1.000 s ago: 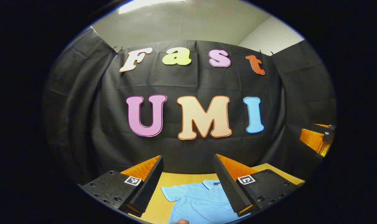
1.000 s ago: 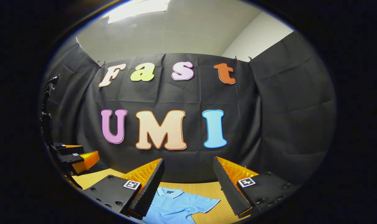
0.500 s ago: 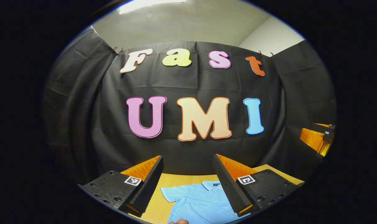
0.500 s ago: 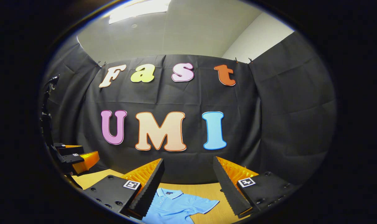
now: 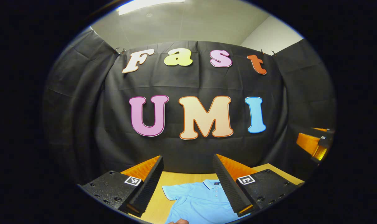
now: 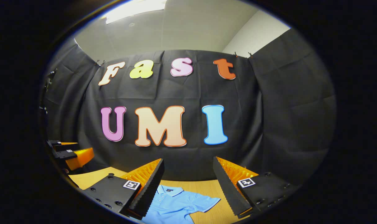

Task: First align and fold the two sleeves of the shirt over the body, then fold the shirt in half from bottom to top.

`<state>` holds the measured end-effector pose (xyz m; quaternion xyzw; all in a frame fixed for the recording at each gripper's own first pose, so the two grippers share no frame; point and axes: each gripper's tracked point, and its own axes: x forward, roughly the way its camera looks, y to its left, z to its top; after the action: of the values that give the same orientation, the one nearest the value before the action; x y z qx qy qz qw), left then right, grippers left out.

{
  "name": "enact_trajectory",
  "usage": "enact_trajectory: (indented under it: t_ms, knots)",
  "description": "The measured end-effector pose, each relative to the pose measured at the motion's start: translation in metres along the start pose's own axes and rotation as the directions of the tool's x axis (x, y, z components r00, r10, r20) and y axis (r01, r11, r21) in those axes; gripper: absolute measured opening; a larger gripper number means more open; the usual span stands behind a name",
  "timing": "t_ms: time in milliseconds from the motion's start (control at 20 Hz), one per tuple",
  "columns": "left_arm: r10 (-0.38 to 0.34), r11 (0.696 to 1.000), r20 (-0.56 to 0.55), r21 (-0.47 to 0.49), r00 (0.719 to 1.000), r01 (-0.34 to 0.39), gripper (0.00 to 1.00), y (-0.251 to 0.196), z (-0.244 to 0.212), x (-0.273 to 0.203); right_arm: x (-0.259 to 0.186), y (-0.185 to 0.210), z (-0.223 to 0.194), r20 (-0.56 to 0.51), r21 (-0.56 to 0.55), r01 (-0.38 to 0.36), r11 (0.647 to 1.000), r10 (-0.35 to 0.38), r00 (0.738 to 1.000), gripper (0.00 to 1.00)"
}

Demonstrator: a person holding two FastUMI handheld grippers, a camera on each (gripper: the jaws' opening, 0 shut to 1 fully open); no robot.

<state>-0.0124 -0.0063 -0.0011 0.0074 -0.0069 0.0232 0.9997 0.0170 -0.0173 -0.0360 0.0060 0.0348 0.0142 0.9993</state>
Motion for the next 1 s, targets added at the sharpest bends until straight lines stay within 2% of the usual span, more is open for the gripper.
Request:
enact_trajectory:
  t_ms: [100,250,500,800,900,950,1000]
  knots:
    - [0.003,1.000,0.013,0.010,1.000,-0.003,0.95,0.001,-0.001,0.001,0.016,-0.010,-0.021,-0.037,-0.008,0.017,1.000,-0.018,0.999,0.98]
    - [-0.038,0.999,0.012,0.016,0.999,0.038,0.95,0.003,-0.004,0.013,0.045,-0.030,-0.062,-0.117,-0.059,0.087,0.994,-0.093,0.989,0.98]
    - [-0.035,0.999,0.002,0.023,0.999,0.035,0.95,0.031,-0.007,0.032,0.092,-0.051,-0.127,-0.223,-0.141,0.175,0.974,-0.204,0.953,0.98]
    - [0.002,0.999,-0.048,0.053,0.999,0.000,0.96,0.067,-0.025,0.050,0.131,-0.070,-0.210,-0.351,-0.213,0.216,0.953,-0.281,0.894,1.00]
    - [0.012,0.998,-0.058,0.058,0.998,-0.008,0.96,0.075,-0.032,0.054,0.135,-0.076,-0.239,-0.415,-0.226,0.213,0.951,-0.291,0.862,0.99]
    - [0.015,0.998,-0.065,0.058,0.998,-0.012,1.00,0.079,-0.035,0.055,0.137,-0.080,-0.256,-0.447,-0.226,0.215,0.950,-0.297,0.844,1.00]
    - [0.020,0.998,-0.072,0.060,0.997,-0.015,0.95,0.081,-0.037,0.058,0.139,-0.085,-0.274,-0.477,-0.220,0.213,0.952,-0.295,0.828,0.99]
